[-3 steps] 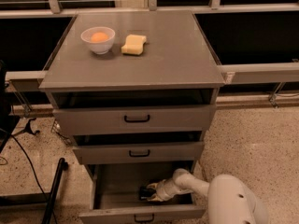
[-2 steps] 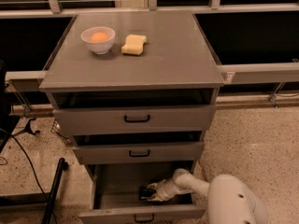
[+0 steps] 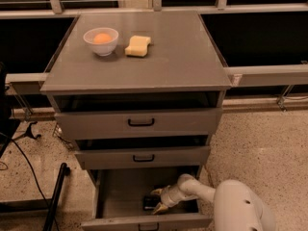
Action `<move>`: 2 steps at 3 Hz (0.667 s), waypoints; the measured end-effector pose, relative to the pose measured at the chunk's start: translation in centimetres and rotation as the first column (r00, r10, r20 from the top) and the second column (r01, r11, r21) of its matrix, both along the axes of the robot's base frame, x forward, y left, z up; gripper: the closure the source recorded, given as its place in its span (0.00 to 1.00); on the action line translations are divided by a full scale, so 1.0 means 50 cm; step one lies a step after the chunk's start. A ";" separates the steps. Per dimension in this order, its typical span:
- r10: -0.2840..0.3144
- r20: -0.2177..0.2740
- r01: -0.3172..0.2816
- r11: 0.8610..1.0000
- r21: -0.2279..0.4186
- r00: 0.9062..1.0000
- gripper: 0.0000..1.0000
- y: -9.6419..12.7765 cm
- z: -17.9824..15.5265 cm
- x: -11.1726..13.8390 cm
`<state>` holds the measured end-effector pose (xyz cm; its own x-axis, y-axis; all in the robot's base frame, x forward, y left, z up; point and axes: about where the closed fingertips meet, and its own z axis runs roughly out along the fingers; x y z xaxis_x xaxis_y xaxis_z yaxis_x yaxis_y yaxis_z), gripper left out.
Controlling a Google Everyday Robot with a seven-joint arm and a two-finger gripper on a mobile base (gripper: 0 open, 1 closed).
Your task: Place rxbar blueberry into bottom drawer
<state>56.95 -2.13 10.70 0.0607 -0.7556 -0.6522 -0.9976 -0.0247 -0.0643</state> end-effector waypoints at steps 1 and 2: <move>0.000 0.000 0.000 1.000 0.000 1.000 0.00 0.000 0.000 0.000; 0.000 0.000 0.000 1.000 0.000 1.000 0.00 0.000 0.000 0.000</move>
Offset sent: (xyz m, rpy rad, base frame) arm 0.0000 0.0000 0.0000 0.0000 0.0000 0.0000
